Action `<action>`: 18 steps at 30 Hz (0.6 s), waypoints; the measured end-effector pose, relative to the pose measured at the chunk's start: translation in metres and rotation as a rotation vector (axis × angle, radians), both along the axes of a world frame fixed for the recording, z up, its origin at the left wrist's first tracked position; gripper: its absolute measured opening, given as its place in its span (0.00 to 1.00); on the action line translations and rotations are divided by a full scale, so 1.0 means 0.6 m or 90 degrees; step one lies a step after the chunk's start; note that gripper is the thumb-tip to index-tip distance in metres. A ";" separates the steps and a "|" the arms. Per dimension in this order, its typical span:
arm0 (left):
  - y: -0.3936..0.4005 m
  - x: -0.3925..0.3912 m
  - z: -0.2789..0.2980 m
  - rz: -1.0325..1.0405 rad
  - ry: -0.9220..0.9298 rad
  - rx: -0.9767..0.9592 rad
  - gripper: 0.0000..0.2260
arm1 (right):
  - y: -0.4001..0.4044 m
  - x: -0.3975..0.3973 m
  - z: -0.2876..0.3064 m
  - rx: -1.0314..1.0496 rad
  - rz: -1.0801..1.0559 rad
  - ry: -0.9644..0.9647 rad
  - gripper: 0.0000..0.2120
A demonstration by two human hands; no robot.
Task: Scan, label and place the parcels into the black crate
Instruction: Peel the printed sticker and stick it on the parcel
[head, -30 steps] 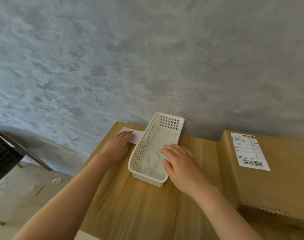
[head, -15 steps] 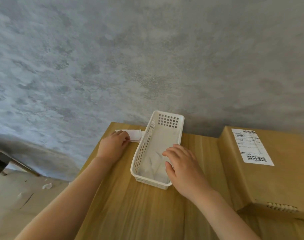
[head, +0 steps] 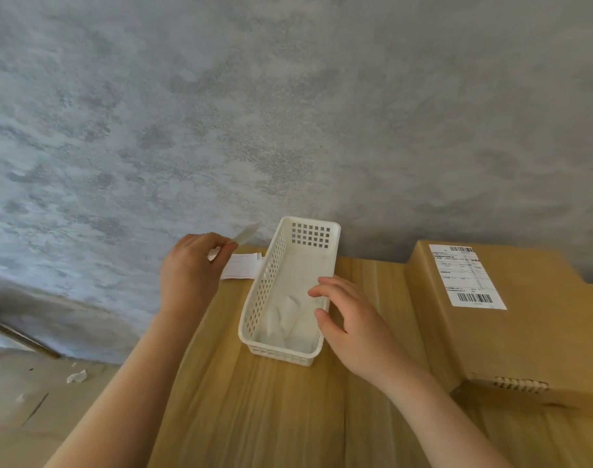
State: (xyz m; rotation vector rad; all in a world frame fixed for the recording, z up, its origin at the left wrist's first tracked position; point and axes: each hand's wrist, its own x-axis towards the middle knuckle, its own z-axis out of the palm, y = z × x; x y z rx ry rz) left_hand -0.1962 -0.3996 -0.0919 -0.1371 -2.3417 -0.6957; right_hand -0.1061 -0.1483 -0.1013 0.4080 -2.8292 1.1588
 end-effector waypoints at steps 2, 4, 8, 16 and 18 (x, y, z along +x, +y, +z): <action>0.025 0.009 0.015 -0.025 0.012 -0.006 0.06 | 0.011 0.007 0.004 -0.027 -0.013 0.006 0.12; 0.042 0.007 0.016 -0.040 0.004 -0.018 0.08 | 0.022 0.012 0.007 -0.031 -0.023 0.011 0.12; 0.030 -0.031 -0.011 0.000 -0.077 -0.062 0.10 | 0.039 0.022 0.012 -0.023 -0.027 0.013 0.12; 0.004 -0.075 -0.076 0.077 -0.296 -0.234 0.08 | 0.038 0.026 0.015 0.008 -0.012 -0.005 0.13; 0.004 -0.066 -0.088 0.073 -0.317 -0.237 0.12 | 0.037 0.026 0.014 0.009 -0.014 -0.008 0.13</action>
